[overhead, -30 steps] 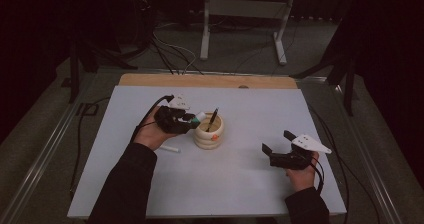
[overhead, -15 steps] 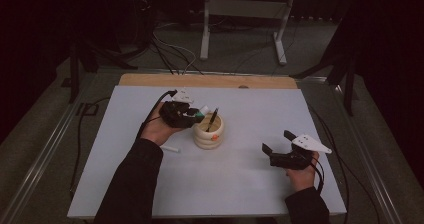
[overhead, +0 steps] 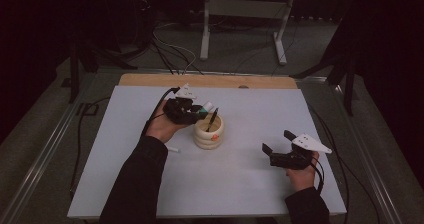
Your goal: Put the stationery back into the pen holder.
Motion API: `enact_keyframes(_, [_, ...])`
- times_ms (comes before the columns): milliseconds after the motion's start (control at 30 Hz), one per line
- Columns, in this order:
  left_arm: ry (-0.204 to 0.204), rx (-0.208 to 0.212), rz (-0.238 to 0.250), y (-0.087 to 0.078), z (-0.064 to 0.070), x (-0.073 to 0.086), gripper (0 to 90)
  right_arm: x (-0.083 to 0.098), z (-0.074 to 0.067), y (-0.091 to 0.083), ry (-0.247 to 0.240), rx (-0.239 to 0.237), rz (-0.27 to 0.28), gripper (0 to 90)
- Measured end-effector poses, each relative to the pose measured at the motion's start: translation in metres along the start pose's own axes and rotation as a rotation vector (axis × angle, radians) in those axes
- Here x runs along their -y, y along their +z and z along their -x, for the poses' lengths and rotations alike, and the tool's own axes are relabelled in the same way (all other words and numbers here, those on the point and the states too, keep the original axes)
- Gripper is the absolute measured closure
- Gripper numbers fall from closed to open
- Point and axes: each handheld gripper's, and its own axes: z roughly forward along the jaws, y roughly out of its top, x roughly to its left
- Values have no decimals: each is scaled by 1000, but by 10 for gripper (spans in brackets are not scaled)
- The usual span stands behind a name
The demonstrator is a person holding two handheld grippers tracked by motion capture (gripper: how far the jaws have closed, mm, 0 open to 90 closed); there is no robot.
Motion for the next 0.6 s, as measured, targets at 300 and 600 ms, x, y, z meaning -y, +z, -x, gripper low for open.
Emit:
enact_keyframes(300, [-13, 6, 17, 9, 2, -4, 664, 0, 0, 0, 1, 1, 2, 0])
enact_keyframes(600, [-35, -7, 35, 18, 4, -7, 664, 0, 0, -1, 1, 1, 4, 0])
